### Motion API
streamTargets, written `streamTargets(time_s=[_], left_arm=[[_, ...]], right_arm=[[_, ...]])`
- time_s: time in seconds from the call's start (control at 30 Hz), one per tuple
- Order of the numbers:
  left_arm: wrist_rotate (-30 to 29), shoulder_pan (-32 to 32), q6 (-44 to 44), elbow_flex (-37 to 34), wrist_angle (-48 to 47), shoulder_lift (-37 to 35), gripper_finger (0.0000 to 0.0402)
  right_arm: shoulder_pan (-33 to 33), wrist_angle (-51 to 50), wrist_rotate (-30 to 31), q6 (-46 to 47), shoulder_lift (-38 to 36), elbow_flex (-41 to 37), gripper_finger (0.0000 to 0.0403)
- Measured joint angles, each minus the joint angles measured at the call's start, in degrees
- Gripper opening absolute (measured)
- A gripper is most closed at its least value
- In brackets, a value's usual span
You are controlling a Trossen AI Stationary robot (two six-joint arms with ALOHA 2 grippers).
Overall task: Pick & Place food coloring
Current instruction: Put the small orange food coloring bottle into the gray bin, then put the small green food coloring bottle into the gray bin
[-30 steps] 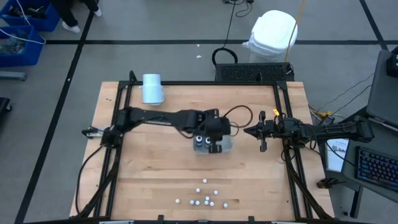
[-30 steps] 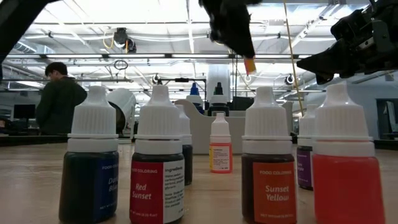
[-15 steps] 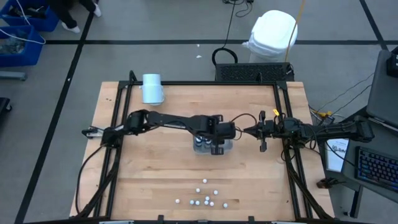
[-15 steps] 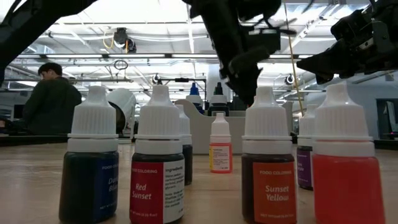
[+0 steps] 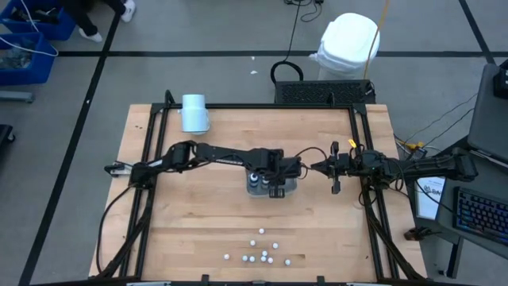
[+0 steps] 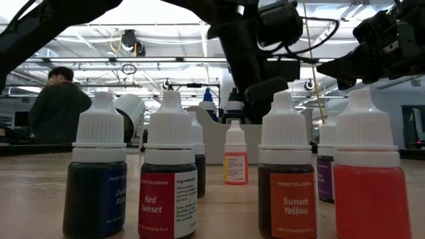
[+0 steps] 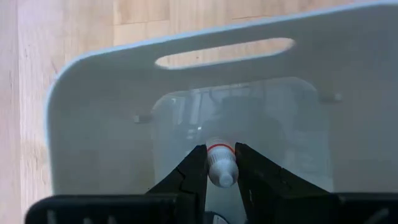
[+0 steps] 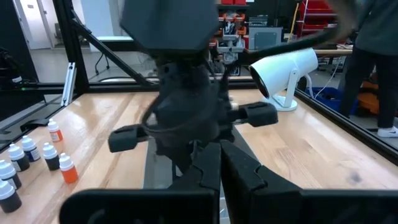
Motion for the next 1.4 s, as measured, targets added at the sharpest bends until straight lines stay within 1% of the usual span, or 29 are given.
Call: streamTargets(time_s=[0.2,0.37,0.47,0.63,0.73,0.8,0.83,0.87,0.93,1.0,1.07,1.13,1.2,1.33,1.37,1.4], left_arm=[[1.9,0.4,-0.7,0.0,-0.1,0.3,0.0078],[1.7,-0.2,-0.2,0.3,-0.4,0.2,0.0087],[1.5,-0.6,-0.1,2.0,-0.5,0.2,0.0114],[0.3,-1.3,0.5,5.9,-0.9,0.1,0.0178],[-0.6,-1.6,0.6,10.6,-4.1,0.1,0.0209],[-0.7,-1.9,0.9,15.3,-8.9,0.1,0.0224],[-0.9,-2.2,0.9,15.3,-9.8,-1.0,0.0231],[-1.1,-2.6,1.1,13.4,-9.8,-3.6,0.0235],[-2.3,-3.3,0.8,12.0,-12.4,-7.8,0.0239],[-5.6,-4.5,-1.6,11.9,-16.8,-12.4,0.0232],[-10.7,-5.7,-4.8,11.9,-21.7,-16.6,0.0209],[-15.6,-7.4,-7.4,11.9,-25.2,-20.0,0.0172],[-18.6,-9.5,-9.4,11.8,-27.5,-23.3,0.0125],[-21.1,-13.8,-12.0,11.4,-30.6,-28.7,0.0025],[-22.1,-14.7,-12.3,10.4,-30.4,-30.1,0.0013],[-23.6,-16.0,-12.5,8.7,-30.3,-31.4,0.0011]], right_arm=[[0.0,0.0,0.0,-0.1,0.0,0.0,0.0],[0.0,0.0,0.0,-0.3,0.0,0.0,0.0],[0.0,0.0,0.0,-0.3,0.0,0.0,0.0],[0.0,0.0,0.0,-0.2,0.0,0.0,0.0],[0.0,0.0,0.0,-0.2,0.0,0.0,0.0],[0.0,0.0,0.0,-0.2,0.0,0.0,0.0],[0.0,-0.1,0.0,-0.2,0.0,0.0,0.0],[0.0,-0.1,0.0,-0.2,0.0,0.0,0.0],[0.0,-0.3,0.0,-0.3,0.0,0.0,0.0],[0.0,-0.7,-0.1,-0.8,0.0,0.0,0.0],[0.0,-1.6,-0.1,-1.5,0.0,0.0,0.0],[0.0,-2.0,-0.2,-1.5,0.1,0.0,0.0],[0.0,-2.0,-0.2,-1.5,0.2,0.0,0.0],[0.0,-2.3,-0.3,-1.5,0.5,0.0,0.0],[0.0,-2.4,-0.3,-1.5,0.7,0.0,0.0],[0.0,-3.0,-0.3,-1.5,0.7,0.0,0.0]])
